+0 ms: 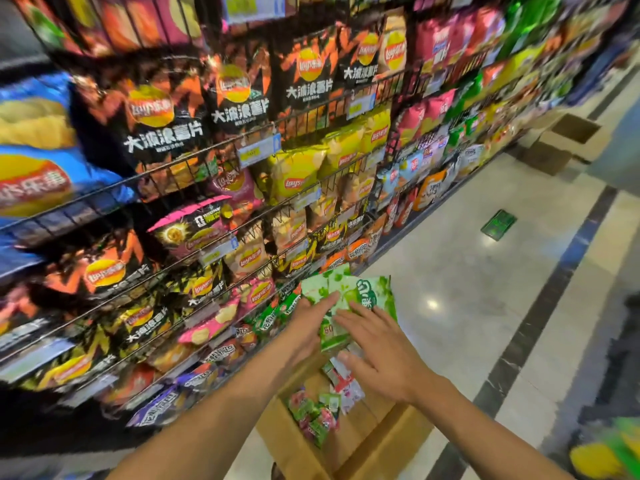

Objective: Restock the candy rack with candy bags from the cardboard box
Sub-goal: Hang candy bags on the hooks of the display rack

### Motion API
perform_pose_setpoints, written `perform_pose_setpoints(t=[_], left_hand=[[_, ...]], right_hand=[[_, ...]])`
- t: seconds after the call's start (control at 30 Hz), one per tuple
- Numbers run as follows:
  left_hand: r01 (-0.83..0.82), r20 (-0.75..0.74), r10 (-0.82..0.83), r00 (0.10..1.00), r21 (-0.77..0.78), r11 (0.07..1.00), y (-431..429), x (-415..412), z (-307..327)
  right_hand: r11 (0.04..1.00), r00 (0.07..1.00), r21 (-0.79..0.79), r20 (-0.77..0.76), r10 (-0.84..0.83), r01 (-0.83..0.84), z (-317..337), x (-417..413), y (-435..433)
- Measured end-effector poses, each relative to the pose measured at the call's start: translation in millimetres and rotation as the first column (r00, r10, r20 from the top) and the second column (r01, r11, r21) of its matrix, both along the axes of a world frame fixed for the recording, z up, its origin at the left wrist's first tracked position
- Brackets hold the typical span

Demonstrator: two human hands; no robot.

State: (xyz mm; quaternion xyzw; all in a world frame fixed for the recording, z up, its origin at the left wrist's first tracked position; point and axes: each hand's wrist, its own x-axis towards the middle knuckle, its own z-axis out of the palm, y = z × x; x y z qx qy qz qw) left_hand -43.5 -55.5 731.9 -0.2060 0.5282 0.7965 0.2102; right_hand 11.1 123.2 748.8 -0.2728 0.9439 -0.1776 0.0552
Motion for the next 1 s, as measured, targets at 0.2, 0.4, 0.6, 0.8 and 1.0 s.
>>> perform_pose_setpoints(t=[0.2, 0.4, 0.6, 0.8, 1.0], left_hand=[[0.013, -0.051, -0.023, 0.998, -0.185, 0.983, -7.5, 27.3, 16.3], [-0.014, -0.135, -0.020, 0.991, -0.247, 0.969, -9.6, 73.7, 39.3], [-0.072, -0.222, 0.004, 0.975, -0.297, 0.952, -15.3, 132.2, 74.3], [-0.160, -0.268, 0.063, 0.961, -0.360, 0.919, -34.3, 180.5, 91.8], [-0.295, -0.298, 0.182, 0.937, -0.397, 0.869, -83.0, 224.0, 101.2]], right_hand=[[0.954, 0.982, -0.295, -0.160, -0.097, 0.046, 26.0, 5.2, 19.0], [0.976, 0.980, -0.124, -0.065, -0.189, 0.180, 63.0, 6.4, 35.6], [0.993, 0.994, -0.054, -0.022, -0.103, 0.102, 90.8, 35.2, 24.4], [0.999, 1.000, -0.030, -0.003, 0.012, -0.012, 113.5, 59.0, -2.9], [0.990, 0.989, -0.139, 0.138, 0.047, -0.028, 128.9, 66.7, -38.4]])
